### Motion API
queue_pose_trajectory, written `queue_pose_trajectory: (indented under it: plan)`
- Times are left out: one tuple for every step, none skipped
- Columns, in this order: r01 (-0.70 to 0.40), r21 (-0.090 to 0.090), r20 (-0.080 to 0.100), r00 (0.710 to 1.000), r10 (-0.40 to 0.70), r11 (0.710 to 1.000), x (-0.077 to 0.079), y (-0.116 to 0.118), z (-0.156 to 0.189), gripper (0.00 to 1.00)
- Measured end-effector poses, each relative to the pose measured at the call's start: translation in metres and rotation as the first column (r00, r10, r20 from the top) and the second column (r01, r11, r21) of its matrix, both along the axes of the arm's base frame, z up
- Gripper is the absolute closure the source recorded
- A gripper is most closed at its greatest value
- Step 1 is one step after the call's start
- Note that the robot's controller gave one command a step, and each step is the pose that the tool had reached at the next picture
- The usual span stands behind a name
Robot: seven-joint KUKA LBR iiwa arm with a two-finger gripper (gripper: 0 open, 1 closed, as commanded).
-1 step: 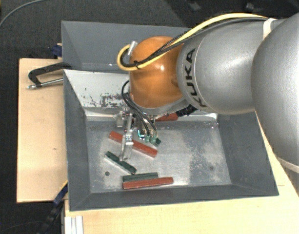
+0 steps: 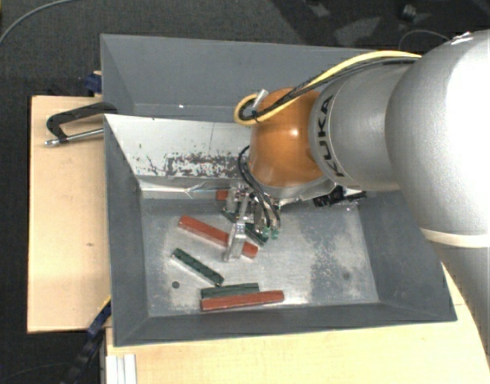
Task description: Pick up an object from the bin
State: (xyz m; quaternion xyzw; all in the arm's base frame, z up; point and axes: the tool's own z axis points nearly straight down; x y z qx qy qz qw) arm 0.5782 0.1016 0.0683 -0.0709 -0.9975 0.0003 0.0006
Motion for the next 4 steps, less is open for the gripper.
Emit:
queue_pose_trajectory:
  plan:
    - [-0.005,0.004,0.007,1.000,0.005,1.000,0.002,0.004,0.006,1.00]
    - [-0.531,-0.006,0.016,0.847,0.531,0.847,0.014,0.010,0.007,1.00]
    - [-0.523,-0.005,0.015,0.852,0.523,0.852,0.005,-0.026,0.132,1.00]
    - [-0.525,0.000,0.007,0.851,0.525,0.851,0.004,-0.024,0.126,0.00]
